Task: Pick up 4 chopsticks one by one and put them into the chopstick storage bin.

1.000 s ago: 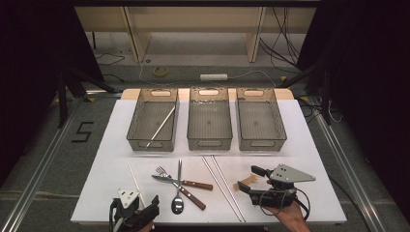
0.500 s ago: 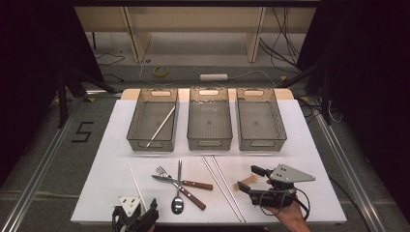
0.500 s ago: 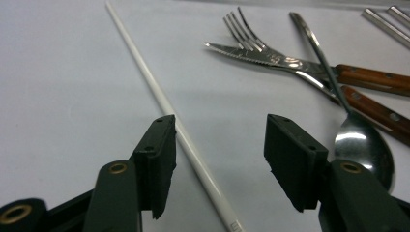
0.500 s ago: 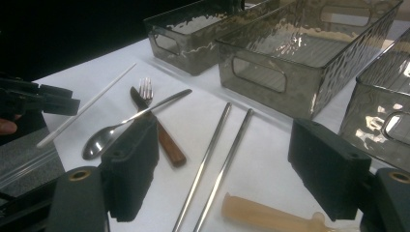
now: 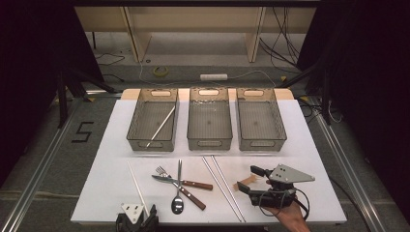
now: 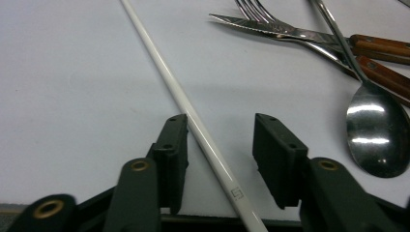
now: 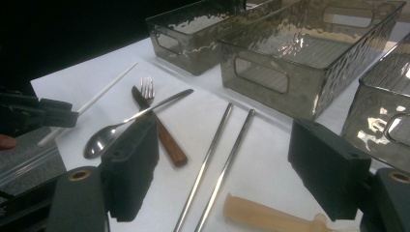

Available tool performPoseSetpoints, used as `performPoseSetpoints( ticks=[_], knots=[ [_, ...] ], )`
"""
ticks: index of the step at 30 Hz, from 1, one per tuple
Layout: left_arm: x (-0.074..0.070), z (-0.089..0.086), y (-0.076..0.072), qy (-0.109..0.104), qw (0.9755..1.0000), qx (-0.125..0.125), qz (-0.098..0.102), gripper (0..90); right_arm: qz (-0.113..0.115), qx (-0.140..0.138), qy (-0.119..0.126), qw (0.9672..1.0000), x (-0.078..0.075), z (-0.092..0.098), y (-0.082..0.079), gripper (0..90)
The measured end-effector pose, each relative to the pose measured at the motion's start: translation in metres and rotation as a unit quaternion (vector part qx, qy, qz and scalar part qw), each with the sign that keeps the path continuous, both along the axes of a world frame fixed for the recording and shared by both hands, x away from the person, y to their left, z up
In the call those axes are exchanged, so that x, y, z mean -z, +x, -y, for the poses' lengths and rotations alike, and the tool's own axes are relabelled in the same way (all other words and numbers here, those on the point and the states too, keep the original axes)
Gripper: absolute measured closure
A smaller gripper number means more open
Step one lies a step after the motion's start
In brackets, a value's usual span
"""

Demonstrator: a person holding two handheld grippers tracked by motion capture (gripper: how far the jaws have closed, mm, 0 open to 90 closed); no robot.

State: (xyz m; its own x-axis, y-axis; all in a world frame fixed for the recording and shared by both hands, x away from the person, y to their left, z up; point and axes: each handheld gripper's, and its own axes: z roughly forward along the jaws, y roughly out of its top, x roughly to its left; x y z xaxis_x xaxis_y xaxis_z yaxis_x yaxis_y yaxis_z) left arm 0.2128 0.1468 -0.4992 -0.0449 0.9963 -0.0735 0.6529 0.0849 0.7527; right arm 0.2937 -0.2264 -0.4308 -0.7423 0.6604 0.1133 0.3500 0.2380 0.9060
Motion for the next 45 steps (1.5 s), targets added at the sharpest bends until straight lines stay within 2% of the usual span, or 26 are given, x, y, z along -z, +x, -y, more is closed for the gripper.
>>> performPoseSetpoints(
  ticks=[6, 19, 23, 26, 27, 29, 39, 45],
  knots=[
    [0.002, 0.002, -0.001, 0.017, 0.9999, 0.000, -0.002, 61.0, 0.001, -0.001, 0.000, 1.0000, 0.000, 0.000, 0.000, 27.6],
    [0.005, 0.000, -0.003, 0.016, 0.9998, -0.001, 0.011, 74.7, 0.001, -0.002, -0.002, 1.0000, 0.000, -0.001, 0.000, 27.6],
    [0.006, 0.000, -0.004, 0.013, 0.9998, -0.007, 0.015, 75.2, 0.000, -0.001, -0.001, 1.0000, 0.000, -0.001, 0.000, 27.6],
    [0.006, -0.001, -0.005, -0.005, 0.9998, -0.015, 0.015, 72.9, 0.001, -0.002, -0.003, 1.0000, 0.000, -0.001, 0.000, 27.6],
    [0.007, 0.002, -0.007, 0.007, 0.9996, -0.018, 0.021, 72.9, 0.002, -0.002, -0.003, 1.0000, 0.000, -0.001, -0.001, 27.6],
    [0.007, 0.003, -0.008, 0.010, 0.9996, -0.017, 0.022, 72.9, 0.003, -0.002, -0.003, 1.0000, 0.000, -0.001, 0.000, 27.6],
    [0.010, 0.005, -0.012, 0.013, 0.9989, -0.029, 0.033, 76.4, 0.002, -0.002, -0.004, 1.0000, 0.000, -0.001, 0.000, 27.6],
    [0.011, 0.001, -0.012, -0.004, 0.9985, -0.036, 0.040, 82.2, 0.002, -0.002, -0.003, 1.0000, -0.001, -0.001, -0.001, 27.6]
  ],
)
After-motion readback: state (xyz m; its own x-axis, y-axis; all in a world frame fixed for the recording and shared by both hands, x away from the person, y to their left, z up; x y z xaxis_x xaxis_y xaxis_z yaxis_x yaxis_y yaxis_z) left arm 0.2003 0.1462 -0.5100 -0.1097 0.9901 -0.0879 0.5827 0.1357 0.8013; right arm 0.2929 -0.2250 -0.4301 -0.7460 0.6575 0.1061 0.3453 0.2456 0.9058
